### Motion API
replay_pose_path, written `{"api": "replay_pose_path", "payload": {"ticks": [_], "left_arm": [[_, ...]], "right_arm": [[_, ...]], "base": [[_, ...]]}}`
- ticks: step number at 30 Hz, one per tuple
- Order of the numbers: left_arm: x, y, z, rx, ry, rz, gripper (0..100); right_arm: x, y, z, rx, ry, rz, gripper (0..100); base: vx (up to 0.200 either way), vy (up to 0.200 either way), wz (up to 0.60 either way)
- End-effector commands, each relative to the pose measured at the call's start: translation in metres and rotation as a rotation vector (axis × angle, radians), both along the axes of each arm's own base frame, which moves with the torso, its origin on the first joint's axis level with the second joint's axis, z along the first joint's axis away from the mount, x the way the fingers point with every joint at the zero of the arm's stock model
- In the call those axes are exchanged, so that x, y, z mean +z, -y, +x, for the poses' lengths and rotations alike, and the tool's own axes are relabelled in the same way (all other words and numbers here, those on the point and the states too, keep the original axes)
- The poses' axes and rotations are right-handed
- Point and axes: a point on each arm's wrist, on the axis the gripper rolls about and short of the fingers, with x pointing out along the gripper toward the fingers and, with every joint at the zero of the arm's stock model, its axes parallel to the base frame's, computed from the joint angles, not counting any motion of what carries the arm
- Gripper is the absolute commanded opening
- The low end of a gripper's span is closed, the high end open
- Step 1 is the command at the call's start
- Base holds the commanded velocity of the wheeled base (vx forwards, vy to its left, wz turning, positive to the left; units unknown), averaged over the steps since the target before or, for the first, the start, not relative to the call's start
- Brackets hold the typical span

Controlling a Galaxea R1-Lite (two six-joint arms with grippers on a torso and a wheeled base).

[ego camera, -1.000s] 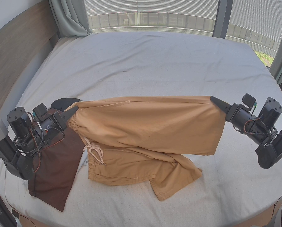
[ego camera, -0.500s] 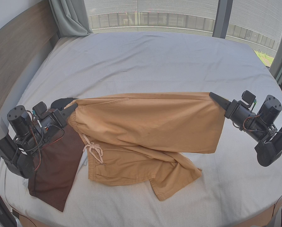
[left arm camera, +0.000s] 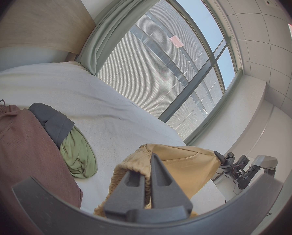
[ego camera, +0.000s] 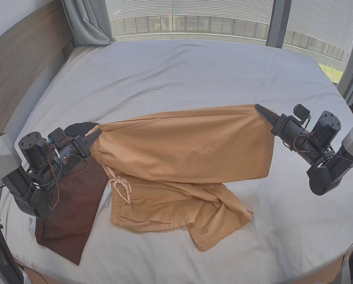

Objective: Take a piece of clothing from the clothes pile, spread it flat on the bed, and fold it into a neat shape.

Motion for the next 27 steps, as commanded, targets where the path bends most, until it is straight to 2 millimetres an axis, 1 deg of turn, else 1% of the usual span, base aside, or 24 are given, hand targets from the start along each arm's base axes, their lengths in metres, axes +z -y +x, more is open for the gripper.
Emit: {"api": "replay_pose_path", "payload": {"ticks": [1, 3, 5, 7, 15, 16, 18, 23, 27], "left_arm": [[-0.010, 0.005, 0.012, 0.006, -0.013, -0.003, 0], [-0.012, 0.009, 0.021, 0.025, 0.001, -0.008, 0], [-0.014, 0.011, 0.024, 0.029, 0.000, -0.012, 0], [-0.019, 0.016, 0.031, 0.029, -0.002, -0.013, 0], [-0.033, 0.021, 0.059, 0.070, 0.020, -0.028, 0], [-0.034, 0.021, 0.060, 0.073, 0.020, -0.030, 0], [-0.040, 0.021, 0.070, 0.096, 0.016, -0.061, 0], [-0.047, 0.022, 0.082, 0.099, 0.007, -0.105, 0], [-0.049, 0.022, 0.087, 0.099, 0.013, -0.125, 0]], "right_arm": [[-0.016, -0.002, 0.018, -0.001, -0.017, -0.002, 0], [-0.021, 0.000, 0.029, -0.011, -0.009, -0.001, 0], [-0.023, 0.000, 0.033, -0.012, -0.008, -0.001, 0], [-0.029, -0.001, 0.042, -0.014, -0.009, -0.001, 0], [-0.038, -0.005, 0.066, -0.009, -0.004, 0.017, 0], [-0.038, -0.005, 0.067, -0.009, -0.004, 0.017, 0], [-0.041, -0.007, 0.074, -0.003, 0.002, 0.025, 0], [-0.056, -0.009, 0.090, -0.006, -0.011, 0.025, 0], [-0.060, -0.010, 0.100, -0.006, -0.008, 0.026, 0]], "base": [[0.000, 0.000, 0.00], [0.000, 0.000, 0.00], [0.000, 0.000, 0.00], [0.000, 0.000, 0.00], [0.000, 0.000, 0.00], [0.000, 0.000, 0.00], [0.000, 0.000, 0.00], [0.000, 0.000, 0.00], [0.000, 0.000, 0.00]]}}
